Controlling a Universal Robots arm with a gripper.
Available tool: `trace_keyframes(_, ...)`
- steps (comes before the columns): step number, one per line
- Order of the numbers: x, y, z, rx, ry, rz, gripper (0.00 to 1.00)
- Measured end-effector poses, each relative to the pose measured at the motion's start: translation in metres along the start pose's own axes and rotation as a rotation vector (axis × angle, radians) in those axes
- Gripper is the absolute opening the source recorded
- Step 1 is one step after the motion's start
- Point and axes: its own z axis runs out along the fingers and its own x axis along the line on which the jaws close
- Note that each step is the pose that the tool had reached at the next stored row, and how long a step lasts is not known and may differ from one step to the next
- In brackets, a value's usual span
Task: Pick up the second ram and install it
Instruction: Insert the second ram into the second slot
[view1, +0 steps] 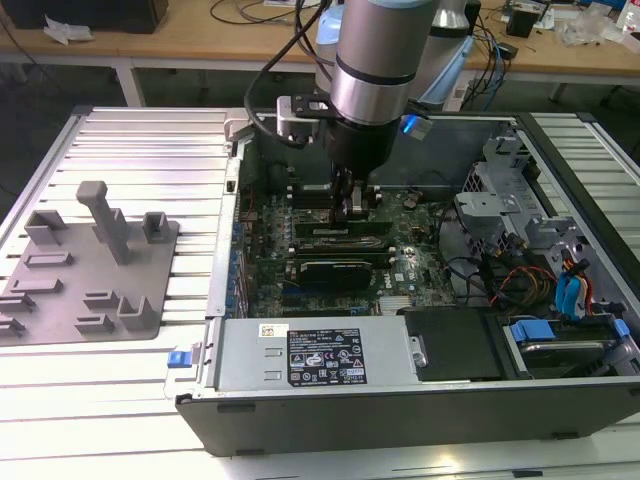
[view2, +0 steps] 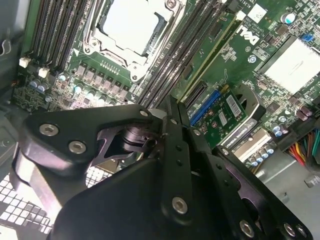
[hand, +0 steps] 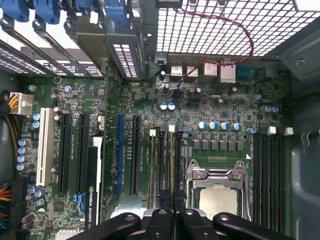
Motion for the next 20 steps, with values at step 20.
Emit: trace_keyframes(20, 0.0005, -0.0021, 0.0191, 0.001, -0.0066, 0.035, 0.09)
